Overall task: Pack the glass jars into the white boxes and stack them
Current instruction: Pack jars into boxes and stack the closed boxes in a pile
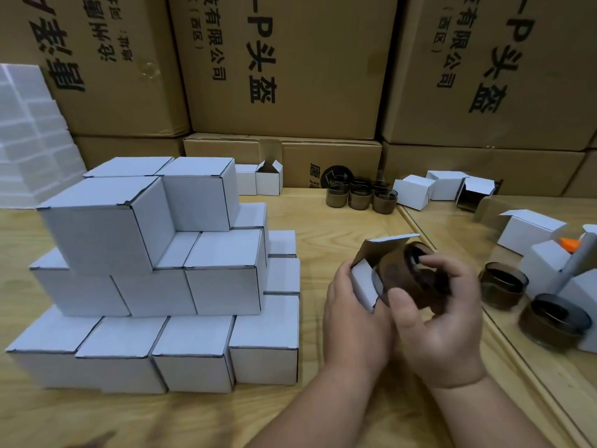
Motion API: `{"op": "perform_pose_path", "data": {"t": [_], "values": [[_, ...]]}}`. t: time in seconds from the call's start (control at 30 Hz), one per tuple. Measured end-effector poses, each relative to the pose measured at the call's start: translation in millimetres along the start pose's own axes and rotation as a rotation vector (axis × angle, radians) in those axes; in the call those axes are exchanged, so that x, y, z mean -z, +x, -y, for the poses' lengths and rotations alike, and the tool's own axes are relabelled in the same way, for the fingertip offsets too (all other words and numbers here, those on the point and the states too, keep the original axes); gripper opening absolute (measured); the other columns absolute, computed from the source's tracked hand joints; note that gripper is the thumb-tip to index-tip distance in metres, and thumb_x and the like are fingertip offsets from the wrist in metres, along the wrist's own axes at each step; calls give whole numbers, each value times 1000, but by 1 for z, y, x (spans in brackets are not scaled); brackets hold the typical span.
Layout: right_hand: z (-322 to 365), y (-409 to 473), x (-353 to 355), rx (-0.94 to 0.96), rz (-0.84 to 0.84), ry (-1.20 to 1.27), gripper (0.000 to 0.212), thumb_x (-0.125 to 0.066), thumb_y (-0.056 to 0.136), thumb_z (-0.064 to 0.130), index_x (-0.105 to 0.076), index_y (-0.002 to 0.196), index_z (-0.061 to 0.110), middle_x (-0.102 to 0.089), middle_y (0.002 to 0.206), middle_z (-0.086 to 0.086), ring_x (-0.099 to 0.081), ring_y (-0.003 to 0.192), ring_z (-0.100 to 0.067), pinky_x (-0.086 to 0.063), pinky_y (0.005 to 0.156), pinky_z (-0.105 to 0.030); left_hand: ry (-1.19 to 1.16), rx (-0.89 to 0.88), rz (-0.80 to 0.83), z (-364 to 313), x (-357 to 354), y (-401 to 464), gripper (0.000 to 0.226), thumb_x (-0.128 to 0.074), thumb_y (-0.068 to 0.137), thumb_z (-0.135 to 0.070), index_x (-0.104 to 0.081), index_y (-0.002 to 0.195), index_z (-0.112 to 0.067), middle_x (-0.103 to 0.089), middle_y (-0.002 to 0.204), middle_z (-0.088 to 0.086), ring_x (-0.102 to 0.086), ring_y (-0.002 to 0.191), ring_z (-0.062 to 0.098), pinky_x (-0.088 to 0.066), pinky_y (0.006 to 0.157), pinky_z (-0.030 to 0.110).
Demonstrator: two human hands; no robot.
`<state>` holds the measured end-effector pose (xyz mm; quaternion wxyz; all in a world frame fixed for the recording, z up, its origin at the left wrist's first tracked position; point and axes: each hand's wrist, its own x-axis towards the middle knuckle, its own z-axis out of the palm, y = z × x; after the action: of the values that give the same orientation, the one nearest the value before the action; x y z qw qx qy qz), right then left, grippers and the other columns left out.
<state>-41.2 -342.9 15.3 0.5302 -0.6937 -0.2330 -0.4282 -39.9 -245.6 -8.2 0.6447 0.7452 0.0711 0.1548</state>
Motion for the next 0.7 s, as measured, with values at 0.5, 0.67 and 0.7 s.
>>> {"op": "perform_pose_path", "data": {"t": [0.5,0.67,0.7], "values": [[-30,4,7,-209,156,-232,39,-65,81,54,-68,78,15,-54,109,15,-53,103,9,-37,82,-1,-32,-93,-4,0,1,-3,42,-31,90,-68,-51,125,-61,-56,117,-46,-50,114,-22,-40,91,9],[-29,6,11,-136,256,-289,40,-67,80,52,-71,77,13,-56,114,5,-57,110,-20,-48,92,-32,-50,-69,-15,3,1,-1,69,-29,84,-75,-39,146,-47,-58,120,-38,-53,114,-14,-45,96,21],[-28,7,12,-140,271,-307,40,-67,80,53,-70,76,14,-56,117,4,-56,112,-23,-49,93,-37,-57,-60,-24,3,2,-2,67,-30,84,-74,-35,146,-49,-58,113,-38,-56,107,-13,-46,91,21]]}}
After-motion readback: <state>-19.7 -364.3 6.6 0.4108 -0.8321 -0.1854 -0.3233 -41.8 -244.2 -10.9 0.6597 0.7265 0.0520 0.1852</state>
